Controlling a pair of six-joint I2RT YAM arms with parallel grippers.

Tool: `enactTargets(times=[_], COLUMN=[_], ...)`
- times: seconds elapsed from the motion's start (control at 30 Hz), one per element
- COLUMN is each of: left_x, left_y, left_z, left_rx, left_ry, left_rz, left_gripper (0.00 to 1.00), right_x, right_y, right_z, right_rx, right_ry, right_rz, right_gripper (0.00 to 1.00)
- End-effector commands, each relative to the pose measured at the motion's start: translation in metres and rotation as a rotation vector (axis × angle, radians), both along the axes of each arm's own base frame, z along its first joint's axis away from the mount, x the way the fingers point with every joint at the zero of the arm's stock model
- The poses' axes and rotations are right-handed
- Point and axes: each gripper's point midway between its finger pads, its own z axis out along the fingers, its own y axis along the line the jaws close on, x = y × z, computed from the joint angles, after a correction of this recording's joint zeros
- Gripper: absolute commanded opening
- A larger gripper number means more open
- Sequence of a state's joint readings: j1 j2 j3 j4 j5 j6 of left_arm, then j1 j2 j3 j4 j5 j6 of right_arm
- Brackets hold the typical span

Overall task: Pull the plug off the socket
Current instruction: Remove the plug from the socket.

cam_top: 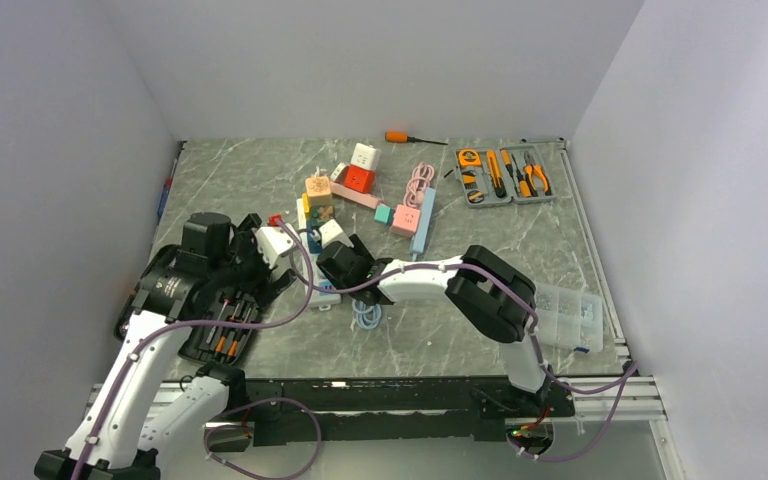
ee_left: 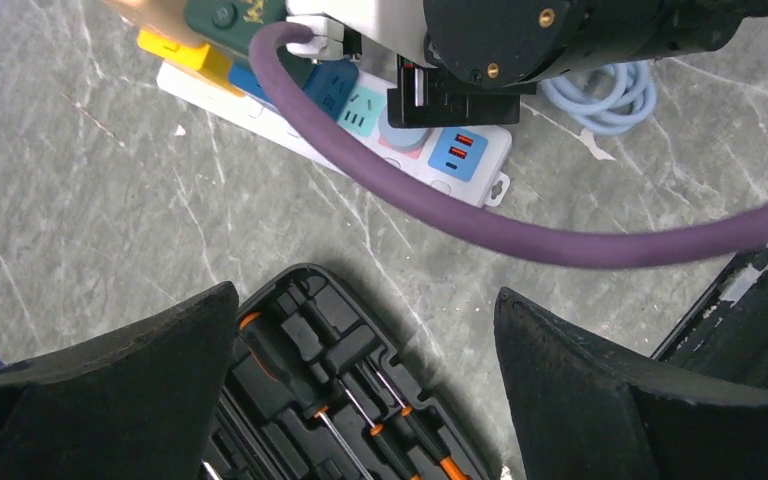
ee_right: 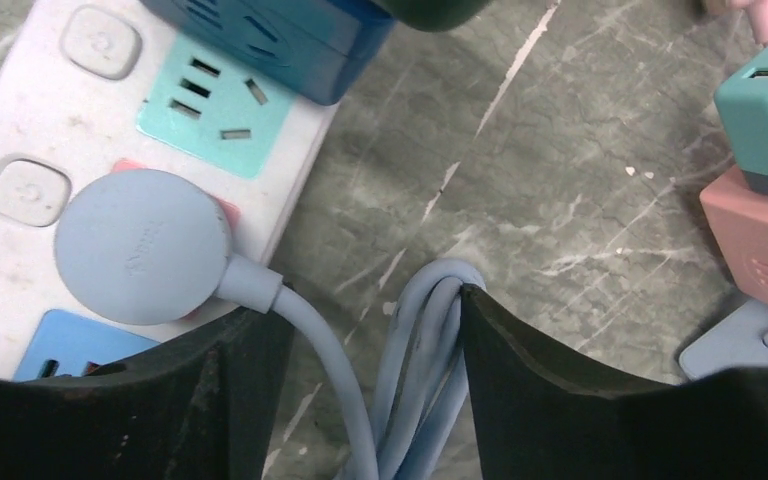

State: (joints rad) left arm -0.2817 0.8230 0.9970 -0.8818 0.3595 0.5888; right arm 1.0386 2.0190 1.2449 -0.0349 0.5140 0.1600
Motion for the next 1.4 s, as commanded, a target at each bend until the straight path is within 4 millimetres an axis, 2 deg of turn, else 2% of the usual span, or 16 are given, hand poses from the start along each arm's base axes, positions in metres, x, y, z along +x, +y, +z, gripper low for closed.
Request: enactTargets(times=[0.0,0.17,0.33,0.47,0.6,0.7,0.87,1.13,1.23,1.37], left_x=[0.006,0.008,0.0,-0.014,-0.022,-0.024,-0.033,-0.047,-0.045,-0.035], left_y=[-0.002,0.001,-0.002,0.005,0.012,0.007,-0.006,-0.023,-0.025,-0.029], left_z=[-0.025,-0.064,-0.073,-0.077,-0.071,-0.07,-0.084,-0.108,-0.115,-0.111], left_rx=[-0.016,0.003,0.003,0.095,0.222,0.26,0.265,0.221,0.211,0.191], left_ry=[-0.003,0.027,0.016,-0.003,-0.226,-0.399,-0.578,-0.66,-0.644,-0.685], left_rz=[-0.009,0.009,-0.042,-0.14,-0.299,-0.384,-0.507,-0.627,-0.63,-0.618], left_gripper=[0.99,0.99,0.99,0.99,0.99,0.99,0.99,0.99,1.0,0.99], right_x=[0.003,0.001,-0.008,-0.016,-0.021,-0.022,-0.023,-0.023,-0.026,-0.032], right_y=[0.012,0.018,0.027,0.039,0.046,0.049,0.055,0.049,0.049,0.05], right_z=[-0.005,0.014,0.047,0.068,0.082,0.088,0.1,0.119,0.126,0.133], right_rx=[0.026,0.098,0.204,0.264,0.335,0.378,0.446,0.646,0.718,0.746], right_ry=[-0.008,-0.027,-0.012,0.03,0.059,0.08,0.109,0.197,0.225,0.246], right_rz=[0.009,0.014,0.059,0.105,0.116,0.111,0.105,0.066,0.066,0.077], right_gripper=[0.56,0.19,0.01,0.0,0.0,0.0,0.0,0.0,0.0,0.0])
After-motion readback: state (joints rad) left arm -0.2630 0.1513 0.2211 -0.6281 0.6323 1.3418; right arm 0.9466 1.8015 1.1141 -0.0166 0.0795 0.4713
